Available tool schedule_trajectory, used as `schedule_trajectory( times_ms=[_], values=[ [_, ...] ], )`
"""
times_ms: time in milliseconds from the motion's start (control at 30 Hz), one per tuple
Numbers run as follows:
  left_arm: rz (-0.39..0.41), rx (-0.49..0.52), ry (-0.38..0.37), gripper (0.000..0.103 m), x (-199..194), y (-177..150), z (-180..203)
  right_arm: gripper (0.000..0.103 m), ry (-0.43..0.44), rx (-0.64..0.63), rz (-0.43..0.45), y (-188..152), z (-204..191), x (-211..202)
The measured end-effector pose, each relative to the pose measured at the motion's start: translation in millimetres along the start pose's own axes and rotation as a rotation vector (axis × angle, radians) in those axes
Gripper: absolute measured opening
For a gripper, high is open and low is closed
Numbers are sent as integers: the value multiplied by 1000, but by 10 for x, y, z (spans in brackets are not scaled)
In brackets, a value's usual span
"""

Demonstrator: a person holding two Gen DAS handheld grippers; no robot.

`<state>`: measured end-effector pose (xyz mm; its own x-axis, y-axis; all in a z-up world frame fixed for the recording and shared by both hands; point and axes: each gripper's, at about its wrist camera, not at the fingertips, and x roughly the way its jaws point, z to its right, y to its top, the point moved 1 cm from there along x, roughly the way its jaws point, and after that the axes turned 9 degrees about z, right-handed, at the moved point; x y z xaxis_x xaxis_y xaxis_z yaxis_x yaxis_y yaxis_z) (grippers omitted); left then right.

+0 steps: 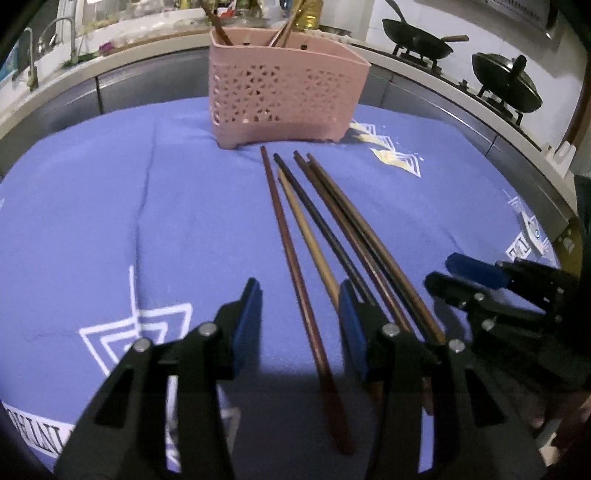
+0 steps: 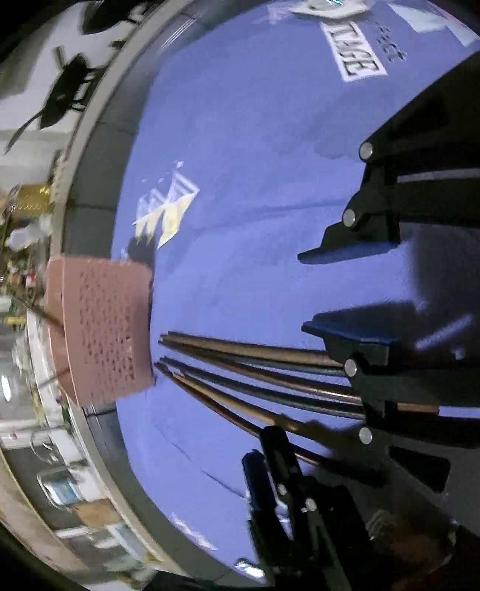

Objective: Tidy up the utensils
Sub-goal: 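Return to the pile and grasp a chopstick with each tool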

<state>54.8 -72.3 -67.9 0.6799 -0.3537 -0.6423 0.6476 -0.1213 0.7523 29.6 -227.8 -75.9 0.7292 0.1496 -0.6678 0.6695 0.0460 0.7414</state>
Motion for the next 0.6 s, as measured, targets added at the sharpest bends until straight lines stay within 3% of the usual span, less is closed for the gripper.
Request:
schedule_trajectory(
  times_ms=[167, 200, 400, 600],
  values=[
    [19, 35, 50, 42, 16, 0, -16, 32, 60, -10, -5, 32, -82, -18],
    [22, 37, 54, 37, 16, -2, -26, 32, 69, -18, -6, 39, -119, -9],
    [31, 3, 49, 34, -31, -4, -208, 32, 31, -29, -6, 50, -119, 27],
    [10, -62, 23, 34, -39, 41, -305, 32, 114, 12, 28, 134, -133, -57]
  ],
)
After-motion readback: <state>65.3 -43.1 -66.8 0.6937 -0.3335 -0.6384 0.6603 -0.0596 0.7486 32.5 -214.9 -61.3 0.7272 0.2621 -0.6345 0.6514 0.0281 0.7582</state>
